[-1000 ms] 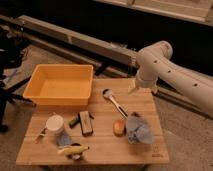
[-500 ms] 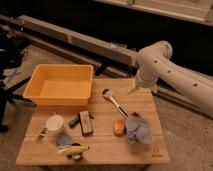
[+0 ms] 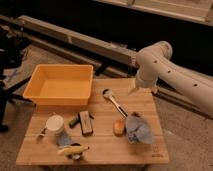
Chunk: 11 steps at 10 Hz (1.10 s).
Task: Wipe table surface with brush
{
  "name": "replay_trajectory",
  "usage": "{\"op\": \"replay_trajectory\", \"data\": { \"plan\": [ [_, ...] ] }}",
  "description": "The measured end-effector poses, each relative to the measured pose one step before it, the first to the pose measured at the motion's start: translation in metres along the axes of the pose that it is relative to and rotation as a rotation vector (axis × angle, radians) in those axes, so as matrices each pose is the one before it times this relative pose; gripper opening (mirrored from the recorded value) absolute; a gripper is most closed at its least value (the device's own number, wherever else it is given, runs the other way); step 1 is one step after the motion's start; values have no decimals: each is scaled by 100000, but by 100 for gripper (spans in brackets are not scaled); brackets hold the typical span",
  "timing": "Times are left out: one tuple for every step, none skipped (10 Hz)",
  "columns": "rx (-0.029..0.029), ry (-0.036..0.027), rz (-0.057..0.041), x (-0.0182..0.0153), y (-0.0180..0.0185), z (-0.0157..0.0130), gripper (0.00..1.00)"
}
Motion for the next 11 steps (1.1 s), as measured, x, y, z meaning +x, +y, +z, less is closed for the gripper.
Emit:
{"op": "replay_trajectory", "data": {
  "plan": [
    [-11, 8, 14, 0, 11, -7, 80],
    [9, -5, -10, 0, -8, 2, 80],
    [-22, 55, -24, 36, -4, -18, 80],
    [-223, -112, -194, 3, 36, 23, 80],
    [-2264, -1309, -2450, -168, -240, 450, 80],
    [-1870, -1234, -3295, -61, -1193, 1018, 80],
    [-1874, -1359, -2413, -58, -1303, 1409, 80],
    [-1789, -1115, -2163, -28, -1299, 1698, 80],
    [-1389, -772, -2225, 113, -1463, 1960, 80],
    [-930, -555, -1481, 210, -1251, 1747, 80],
    [-1272, -582, -708, 214, -787, 1294, 80]
  ]
}}
